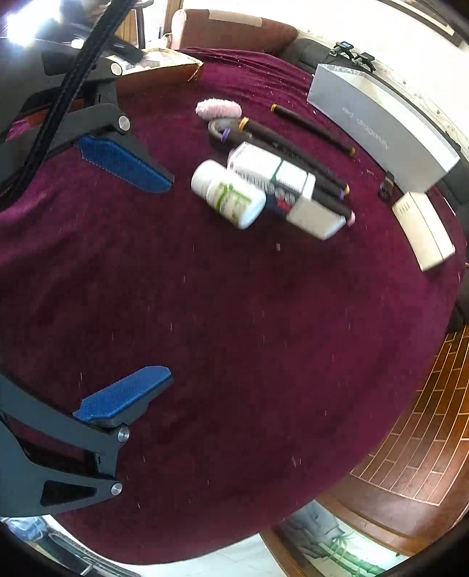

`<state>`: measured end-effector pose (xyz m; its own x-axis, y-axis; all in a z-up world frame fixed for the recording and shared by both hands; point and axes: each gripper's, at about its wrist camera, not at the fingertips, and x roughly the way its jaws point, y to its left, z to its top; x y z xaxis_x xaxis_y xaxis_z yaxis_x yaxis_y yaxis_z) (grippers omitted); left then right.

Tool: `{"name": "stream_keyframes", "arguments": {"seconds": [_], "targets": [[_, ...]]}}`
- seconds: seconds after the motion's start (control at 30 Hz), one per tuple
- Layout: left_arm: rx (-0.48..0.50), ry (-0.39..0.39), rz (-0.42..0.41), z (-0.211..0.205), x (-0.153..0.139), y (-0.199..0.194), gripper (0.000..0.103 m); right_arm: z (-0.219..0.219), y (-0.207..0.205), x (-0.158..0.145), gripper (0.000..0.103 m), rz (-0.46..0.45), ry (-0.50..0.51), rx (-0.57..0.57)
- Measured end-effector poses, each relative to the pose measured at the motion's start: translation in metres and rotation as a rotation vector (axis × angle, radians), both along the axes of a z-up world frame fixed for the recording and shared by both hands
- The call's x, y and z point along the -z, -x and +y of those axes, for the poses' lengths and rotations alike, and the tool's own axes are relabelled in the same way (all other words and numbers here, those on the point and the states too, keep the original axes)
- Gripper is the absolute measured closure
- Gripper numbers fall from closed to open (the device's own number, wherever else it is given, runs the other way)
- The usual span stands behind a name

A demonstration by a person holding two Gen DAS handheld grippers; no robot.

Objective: Organize objects
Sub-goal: 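Move the left tool to the pink fluffy toy and grasp it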

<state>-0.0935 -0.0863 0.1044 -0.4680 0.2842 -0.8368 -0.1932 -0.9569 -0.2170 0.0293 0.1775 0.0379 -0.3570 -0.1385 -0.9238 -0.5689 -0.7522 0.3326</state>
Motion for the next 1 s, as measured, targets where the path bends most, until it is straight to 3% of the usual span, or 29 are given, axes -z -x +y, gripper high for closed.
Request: {"name": "stream_keyframes", "arguments": {"seconds": [0.33, 0.43, 0.5, 0.6, 1.0], "targets": [[-0.030, 0.017, -0.019, 0.053, 0.040, 0.064, 0.059, 0.052, -0.031, 0.014, 0.005, -0.035, -0.024, 0.062], [-0.035, 0.026, -0.060, 0.062, 0.055, 0.075, 0.059, 0.057, -0.033, 0.013, 0.005, -0.032, -0.027, 0.056], [-0.044, -0.004, -0.079, 0.059, 0.056, 0.074, 0.068, 0.057, -0.031, 0.010, 0.005, -0.024, -0.038, 0.041], [-0.031, -0.023, -0.101, 0.056, 0.053, 0.065, 0.077, 0.055, -0.024, 0.006, 0.005, -0.012, -0.043, 0.019], [-0.027, -0.127, -0.053, 0.003, 0.010, -0.019, 0.077, 0.009, 0.027, 0.000, 0.005, 0.031, -0.014, -0.125]]}}
